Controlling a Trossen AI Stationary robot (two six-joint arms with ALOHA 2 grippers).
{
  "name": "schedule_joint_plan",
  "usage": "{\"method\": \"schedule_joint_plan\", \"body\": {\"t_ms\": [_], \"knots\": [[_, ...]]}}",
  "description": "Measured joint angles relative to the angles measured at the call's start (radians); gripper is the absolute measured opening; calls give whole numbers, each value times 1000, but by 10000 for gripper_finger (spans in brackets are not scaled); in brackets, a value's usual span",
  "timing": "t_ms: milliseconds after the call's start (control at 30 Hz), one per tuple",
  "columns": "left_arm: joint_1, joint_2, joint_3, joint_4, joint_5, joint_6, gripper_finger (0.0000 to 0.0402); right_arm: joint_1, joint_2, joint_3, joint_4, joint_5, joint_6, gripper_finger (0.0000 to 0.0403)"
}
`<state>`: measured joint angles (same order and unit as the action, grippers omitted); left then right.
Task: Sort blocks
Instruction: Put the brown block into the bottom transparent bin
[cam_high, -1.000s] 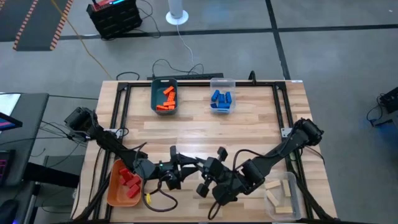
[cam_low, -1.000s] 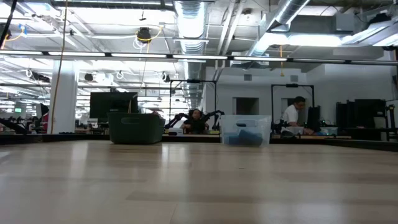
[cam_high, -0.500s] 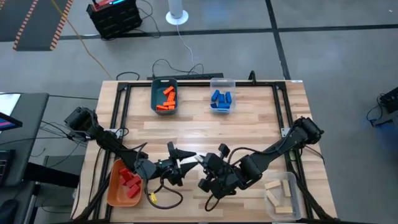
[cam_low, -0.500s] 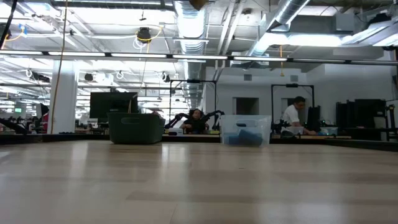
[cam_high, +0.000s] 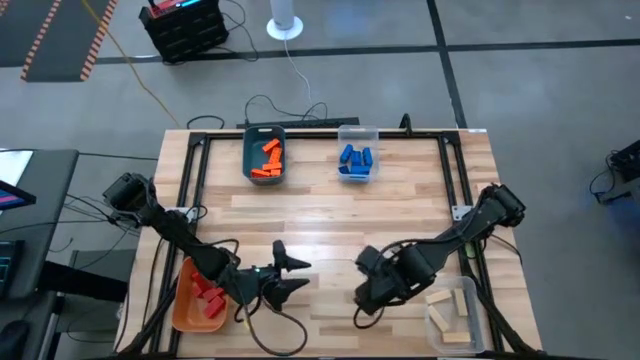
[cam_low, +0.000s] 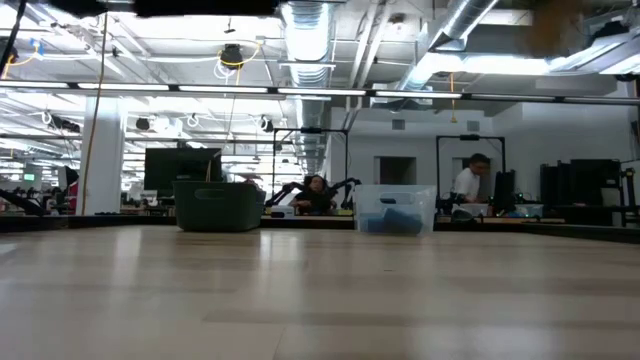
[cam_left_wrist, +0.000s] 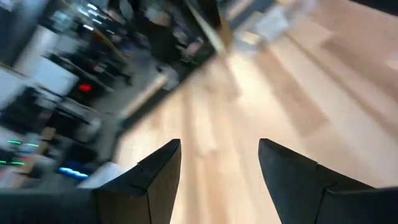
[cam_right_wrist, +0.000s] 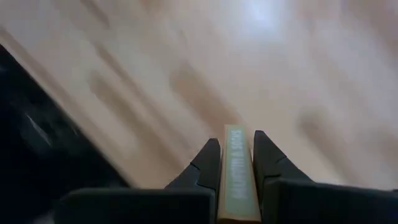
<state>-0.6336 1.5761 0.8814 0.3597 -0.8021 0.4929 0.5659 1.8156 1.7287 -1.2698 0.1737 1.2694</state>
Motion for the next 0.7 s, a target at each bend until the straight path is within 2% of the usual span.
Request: {"method": "schedule_joint_plan", "body": {"t_ms": [100,200,400,533,700], "knots": [[0,0,0,-84,78,-114,211,16,3,0,-105,-207,86,39],[0,0,0,-146,124,-200,211,45,3,0,-197,-332,165,39],[-4,0,0,-239,150,-314,211,125,3,0,-305,-445,240,39],[-16,0,0,-243,251,-352,211,170,3,-21,-294,-510,293,39],[-42,0,0,-239,276,-384,211,217,4,-121,-221,-597,325,39]]}}
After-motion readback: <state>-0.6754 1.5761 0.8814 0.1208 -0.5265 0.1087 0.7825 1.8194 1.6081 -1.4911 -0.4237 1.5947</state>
